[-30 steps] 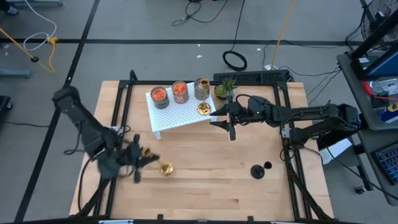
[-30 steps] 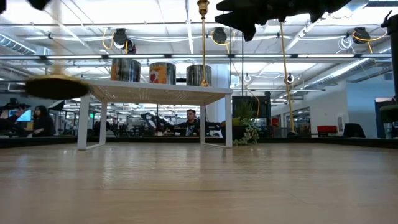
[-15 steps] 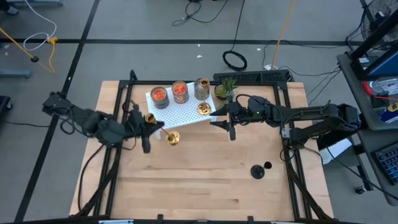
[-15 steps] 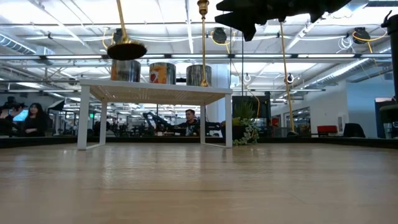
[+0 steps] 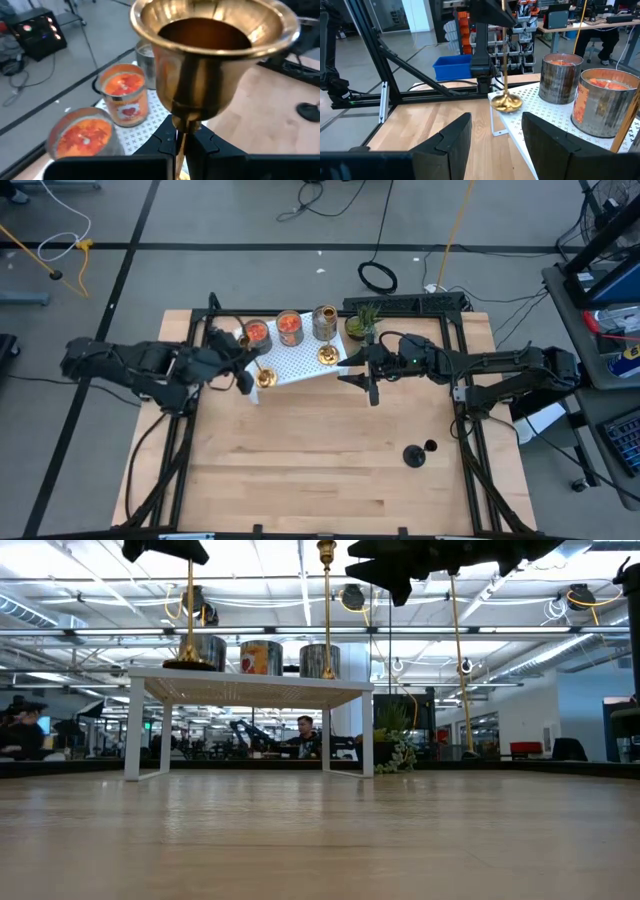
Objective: Pick & Place candle stick holders
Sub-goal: Put the gold candle holder on the shelf
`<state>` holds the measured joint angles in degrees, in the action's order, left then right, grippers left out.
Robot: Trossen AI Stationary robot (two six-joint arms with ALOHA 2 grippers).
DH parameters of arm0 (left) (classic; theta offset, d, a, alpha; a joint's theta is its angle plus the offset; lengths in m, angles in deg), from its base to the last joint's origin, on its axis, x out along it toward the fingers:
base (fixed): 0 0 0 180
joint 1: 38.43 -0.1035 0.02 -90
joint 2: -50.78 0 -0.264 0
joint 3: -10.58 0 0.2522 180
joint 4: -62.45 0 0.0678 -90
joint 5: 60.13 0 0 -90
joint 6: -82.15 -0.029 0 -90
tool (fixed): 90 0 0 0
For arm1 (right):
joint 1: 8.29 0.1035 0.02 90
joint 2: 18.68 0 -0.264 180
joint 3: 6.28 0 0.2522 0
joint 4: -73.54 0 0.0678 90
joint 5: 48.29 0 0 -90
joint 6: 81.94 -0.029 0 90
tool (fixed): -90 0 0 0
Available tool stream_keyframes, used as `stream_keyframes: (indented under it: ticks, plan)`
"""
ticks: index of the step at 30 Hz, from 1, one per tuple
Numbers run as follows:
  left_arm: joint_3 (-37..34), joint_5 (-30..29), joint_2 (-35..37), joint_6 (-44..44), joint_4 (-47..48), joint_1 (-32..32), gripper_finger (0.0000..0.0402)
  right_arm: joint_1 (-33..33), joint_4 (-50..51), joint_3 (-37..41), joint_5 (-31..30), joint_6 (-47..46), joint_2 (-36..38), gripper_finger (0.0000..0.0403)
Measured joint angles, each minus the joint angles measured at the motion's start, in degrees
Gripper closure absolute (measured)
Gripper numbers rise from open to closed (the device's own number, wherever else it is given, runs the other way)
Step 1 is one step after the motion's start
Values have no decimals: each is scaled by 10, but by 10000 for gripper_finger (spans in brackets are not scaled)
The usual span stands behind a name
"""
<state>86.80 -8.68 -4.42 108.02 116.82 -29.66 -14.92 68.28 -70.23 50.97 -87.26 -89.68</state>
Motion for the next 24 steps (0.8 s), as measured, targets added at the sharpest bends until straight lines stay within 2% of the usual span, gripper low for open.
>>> stream_keyframes:
  ticks: [4,12,24]
  plan:
    - [0,3,0,-11,7,-35,387,0,0,0,0,0,0,232]
    - [0,71,-3,-22,5,-82,363,0,0,0,0,0,0,232]
    - [0,60,-3,-39,9,-107,356,0,1,0,0,0,0,232]
